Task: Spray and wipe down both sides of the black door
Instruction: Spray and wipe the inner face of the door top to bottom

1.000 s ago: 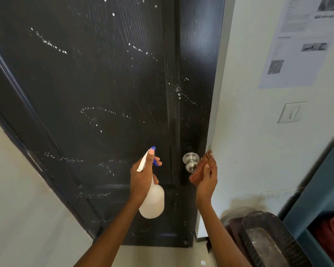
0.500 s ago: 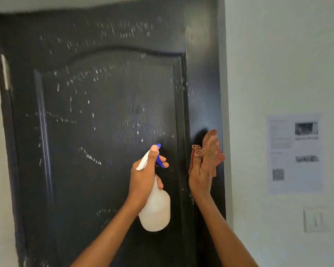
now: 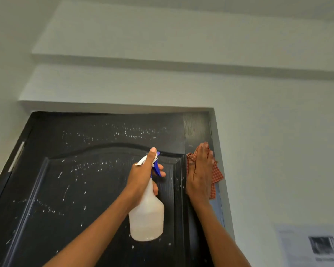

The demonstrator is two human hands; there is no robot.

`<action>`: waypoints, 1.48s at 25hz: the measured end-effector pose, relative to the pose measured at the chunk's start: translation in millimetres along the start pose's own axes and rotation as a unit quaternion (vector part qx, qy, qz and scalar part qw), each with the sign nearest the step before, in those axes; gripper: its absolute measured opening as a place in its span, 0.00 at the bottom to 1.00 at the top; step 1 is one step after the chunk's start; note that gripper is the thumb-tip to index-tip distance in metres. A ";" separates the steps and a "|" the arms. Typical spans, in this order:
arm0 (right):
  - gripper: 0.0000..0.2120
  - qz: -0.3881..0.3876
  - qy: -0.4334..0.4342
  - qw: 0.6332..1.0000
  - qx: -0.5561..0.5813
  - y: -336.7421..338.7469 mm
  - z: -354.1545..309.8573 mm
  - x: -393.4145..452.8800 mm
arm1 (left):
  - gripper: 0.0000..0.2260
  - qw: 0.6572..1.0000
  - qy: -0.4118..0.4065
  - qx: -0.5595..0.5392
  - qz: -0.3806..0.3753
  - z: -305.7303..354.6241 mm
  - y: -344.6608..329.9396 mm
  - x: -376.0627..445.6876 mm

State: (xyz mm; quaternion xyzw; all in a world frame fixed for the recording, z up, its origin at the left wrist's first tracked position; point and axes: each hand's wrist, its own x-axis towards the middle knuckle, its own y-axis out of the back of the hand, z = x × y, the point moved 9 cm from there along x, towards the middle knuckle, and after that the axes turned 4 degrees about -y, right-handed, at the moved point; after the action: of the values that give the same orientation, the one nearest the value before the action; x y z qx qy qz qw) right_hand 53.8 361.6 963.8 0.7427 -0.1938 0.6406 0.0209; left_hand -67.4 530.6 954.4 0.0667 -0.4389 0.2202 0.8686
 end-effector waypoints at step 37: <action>0.36 -0.097 0.104 0.936 -0.322 -92.3 8.2 35.2 | 0.36 0.992 -0.006 0.127 0.024 24.9 30.4 118.9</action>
State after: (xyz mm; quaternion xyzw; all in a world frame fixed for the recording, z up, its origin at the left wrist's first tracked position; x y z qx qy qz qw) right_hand 94.2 435.4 1016.2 0.6406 -0.3135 0.6122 0.3415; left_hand -37.6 588.7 1061.4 0.1671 -0.4139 0.2948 0.8449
